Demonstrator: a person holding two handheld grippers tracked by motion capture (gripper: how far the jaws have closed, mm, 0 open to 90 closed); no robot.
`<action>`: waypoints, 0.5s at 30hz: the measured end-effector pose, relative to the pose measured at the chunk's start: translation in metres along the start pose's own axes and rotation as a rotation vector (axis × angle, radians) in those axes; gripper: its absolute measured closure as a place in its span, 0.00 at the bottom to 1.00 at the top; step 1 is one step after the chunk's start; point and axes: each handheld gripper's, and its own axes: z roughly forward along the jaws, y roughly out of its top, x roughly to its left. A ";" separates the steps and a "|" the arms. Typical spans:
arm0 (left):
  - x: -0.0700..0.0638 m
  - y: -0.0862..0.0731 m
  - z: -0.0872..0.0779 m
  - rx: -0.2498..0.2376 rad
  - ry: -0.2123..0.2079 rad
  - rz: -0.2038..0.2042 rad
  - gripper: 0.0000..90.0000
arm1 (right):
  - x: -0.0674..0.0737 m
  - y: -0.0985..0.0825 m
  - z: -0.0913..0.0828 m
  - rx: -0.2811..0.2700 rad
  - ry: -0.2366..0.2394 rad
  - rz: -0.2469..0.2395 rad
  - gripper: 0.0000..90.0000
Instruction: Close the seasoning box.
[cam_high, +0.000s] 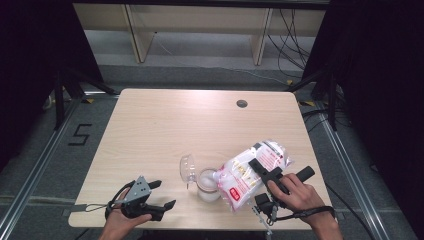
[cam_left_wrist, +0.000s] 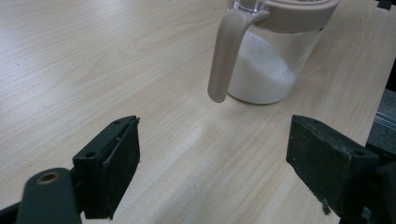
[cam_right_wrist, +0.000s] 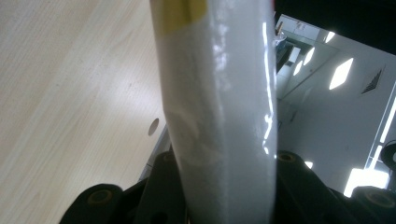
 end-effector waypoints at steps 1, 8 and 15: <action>0.000 0.000 0.000 -0.001 0.000 -0.001 0.19 | 0.001 0.000 -0.001 0.003 0.001 0.029 0.85; -0.001 0.000 0.000 -0.007 0.004 -0.014 0.19 | 0.000 -0.002 -0.001 -0.009 0.000 0.067 0.85; 0.001 0.000 -0.001 0.002 0.002 0.004 0.19 | 0.002 -0.005 -0.001 -0.008 0.005 0.106 0.85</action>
